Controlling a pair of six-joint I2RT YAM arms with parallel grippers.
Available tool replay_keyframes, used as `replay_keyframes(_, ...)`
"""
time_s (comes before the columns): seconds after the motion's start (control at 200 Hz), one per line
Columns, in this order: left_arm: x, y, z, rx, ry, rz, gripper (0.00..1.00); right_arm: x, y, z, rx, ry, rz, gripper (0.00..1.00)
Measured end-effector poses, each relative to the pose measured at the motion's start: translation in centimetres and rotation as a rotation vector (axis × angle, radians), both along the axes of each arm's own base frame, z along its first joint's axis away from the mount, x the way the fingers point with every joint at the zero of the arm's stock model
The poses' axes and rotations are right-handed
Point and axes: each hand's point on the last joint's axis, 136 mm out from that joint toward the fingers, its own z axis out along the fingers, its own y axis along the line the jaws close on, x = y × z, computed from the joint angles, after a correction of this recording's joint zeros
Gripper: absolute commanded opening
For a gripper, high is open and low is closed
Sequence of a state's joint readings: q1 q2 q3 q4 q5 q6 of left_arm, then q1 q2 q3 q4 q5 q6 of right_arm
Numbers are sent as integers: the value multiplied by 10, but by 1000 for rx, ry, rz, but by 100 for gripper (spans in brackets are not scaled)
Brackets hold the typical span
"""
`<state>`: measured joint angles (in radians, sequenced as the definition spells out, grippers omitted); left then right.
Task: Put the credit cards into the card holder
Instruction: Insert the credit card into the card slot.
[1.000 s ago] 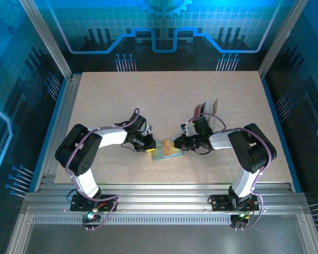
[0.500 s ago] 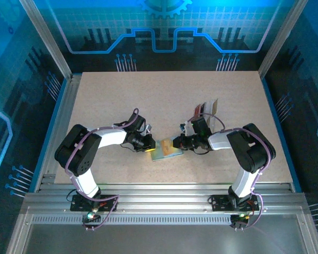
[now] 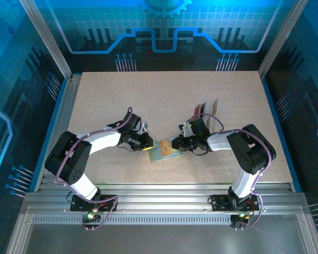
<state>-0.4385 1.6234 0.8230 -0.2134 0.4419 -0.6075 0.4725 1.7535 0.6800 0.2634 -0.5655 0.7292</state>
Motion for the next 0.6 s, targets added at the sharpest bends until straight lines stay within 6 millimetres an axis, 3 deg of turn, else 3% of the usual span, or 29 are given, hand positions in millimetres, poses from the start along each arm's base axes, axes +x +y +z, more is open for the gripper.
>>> replay_keyframes(0.32, -5, 3, -26, 35, 73, 0, 11, -1, 1, 1, -5, -2, 1, 0)
replay_keyframes(0.6, -6, 3, -29, 35, 71, -1, 11, -4, 0, 2, -8, 26, -10, 0)
